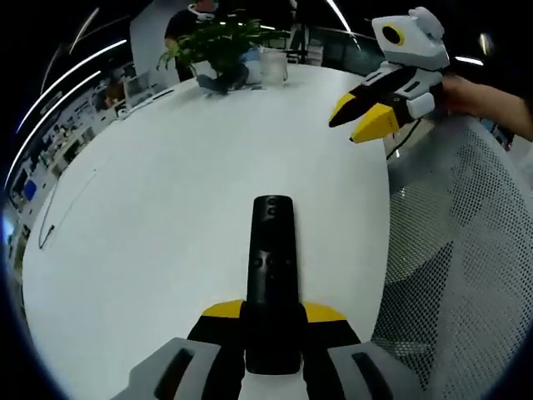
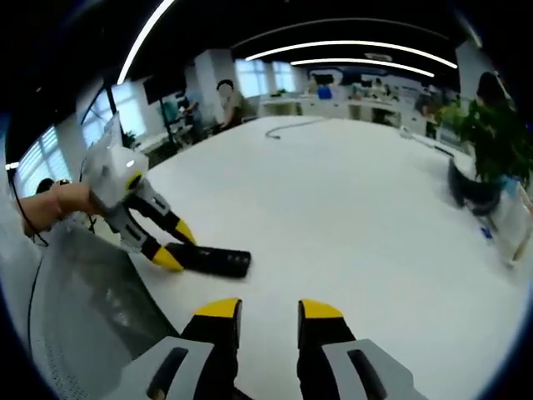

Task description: Press the specified remote control buttons in sequence, fully releasing each button before pressing the next.

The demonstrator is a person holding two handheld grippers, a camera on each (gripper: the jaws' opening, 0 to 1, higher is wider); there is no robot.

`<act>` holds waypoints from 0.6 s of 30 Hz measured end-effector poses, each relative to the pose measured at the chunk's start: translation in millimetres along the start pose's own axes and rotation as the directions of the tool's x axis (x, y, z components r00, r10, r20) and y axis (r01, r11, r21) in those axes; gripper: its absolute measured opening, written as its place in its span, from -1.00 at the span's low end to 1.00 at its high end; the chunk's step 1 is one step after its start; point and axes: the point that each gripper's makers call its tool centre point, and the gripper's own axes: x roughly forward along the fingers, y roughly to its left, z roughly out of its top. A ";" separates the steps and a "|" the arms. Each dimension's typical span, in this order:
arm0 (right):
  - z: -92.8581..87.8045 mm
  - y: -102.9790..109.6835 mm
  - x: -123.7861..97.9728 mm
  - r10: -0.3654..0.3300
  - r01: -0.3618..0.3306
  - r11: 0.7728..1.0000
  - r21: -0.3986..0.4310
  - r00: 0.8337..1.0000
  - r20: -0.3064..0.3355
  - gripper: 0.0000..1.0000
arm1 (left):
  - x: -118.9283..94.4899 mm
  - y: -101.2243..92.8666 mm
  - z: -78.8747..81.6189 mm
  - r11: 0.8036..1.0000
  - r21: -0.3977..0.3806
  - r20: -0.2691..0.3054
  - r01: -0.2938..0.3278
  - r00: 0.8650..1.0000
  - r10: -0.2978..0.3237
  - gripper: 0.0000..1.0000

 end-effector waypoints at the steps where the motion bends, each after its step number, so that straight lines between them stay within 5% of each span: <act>1: -0.3 0.7 0.3 0.003 -0.003 1.000 -0.001 1.000 -0.003 -0.54 | -0.3 -1.0 -0.4 1.000 -0.005 0.001 -0.003 1.000 0.003 -0.53; 9: -3.0 15.0 4.8 0.040 -0.043 0.997 -0.071 0.998 -0.042 -0.58 | -5.1 -12.6 -7.2 1.000 0.010 0.032 0.018 0.999 -0.018 -0.52; 18: -5.3 26.4 6.1 0.092 -0.097 0.990 -0.104 0.994 -0.058 -0.64 | -10.9 -39.0 -16.9 0.983 0.131 0.085 0.126 0.987 -0.137 -0.52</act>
